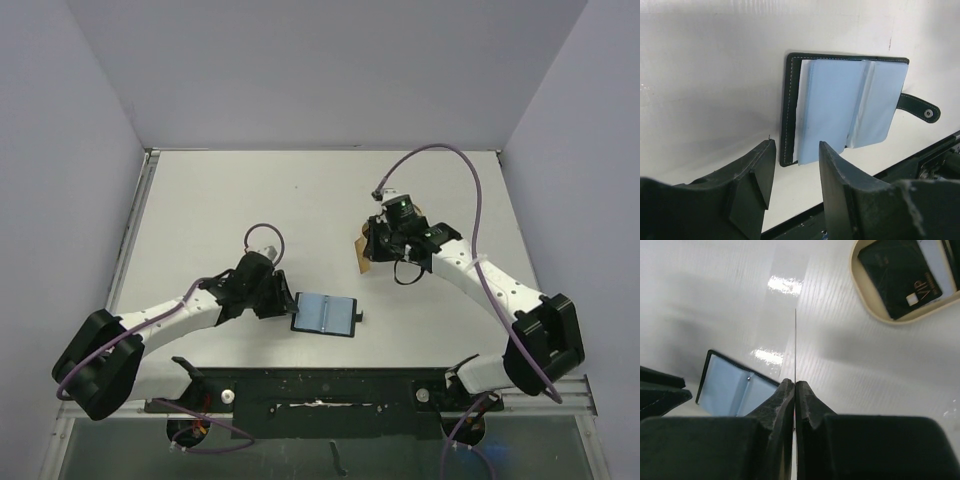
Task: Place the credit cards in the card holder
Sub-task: Pick up the credit card from the storage box, then insert the credit card into the card holder.
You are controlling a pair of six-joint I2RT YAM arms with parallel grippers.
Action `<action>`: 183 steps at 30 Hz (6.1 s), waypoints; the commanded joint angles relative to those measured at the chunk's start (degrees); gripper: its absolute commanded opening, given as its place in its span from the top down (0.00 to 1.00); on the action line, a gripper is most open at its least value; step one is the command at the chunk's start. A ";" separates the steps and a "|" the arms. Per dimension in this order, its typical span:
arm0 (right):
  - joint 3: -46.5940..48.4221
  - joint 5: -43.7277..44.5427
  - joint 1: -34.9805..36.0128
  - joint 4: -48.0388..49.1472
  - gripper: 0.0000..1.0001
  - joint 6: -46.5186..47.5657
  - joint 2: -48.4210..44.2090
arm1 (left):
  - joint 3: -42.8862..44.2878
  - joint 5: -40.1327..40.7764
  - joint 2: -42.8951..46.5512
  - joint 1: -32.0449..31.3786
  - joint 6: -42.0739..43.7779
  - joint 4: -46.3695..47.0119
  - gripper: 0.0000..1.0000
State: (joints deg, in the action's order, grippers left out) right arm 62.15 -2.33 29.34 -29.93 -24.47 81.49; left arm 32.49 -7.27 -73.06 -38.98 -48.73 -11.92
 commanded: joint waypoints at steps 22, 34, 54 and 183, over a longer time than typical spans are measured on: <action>-22.08 -7.32 13.29 25.84 1.00 -30.53 -6.58 | -4.42 -4.37 -1.21 -0.11 -1.31 7.73 0.78; -30.14 -10.90 13.03 34.43 1.00 -34.12 -5.57 | -4.45 -5.20 -3.32 -1.10 -2.17 9.28 0.91; -34.88 -17.77 8.29 42.79 0.98 -35.27 -0.87 | -4.38 -6.35 -5.40 -1.28 -2.22 10.79 1.00; -17.87 -12.90 11.47 28.00 0.47 -24.37 8.33 | -2.86 -4.13 -10.52 -1.75 -1.06 12.15 1.00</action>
State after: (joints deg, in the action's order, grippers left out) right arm 41.43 -15.22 39.22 -4.95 -48.07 87.81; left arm 29.87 -13.72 -82.56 -40.53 -51.62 0.82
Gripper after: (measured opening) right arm 0.540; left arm 0.006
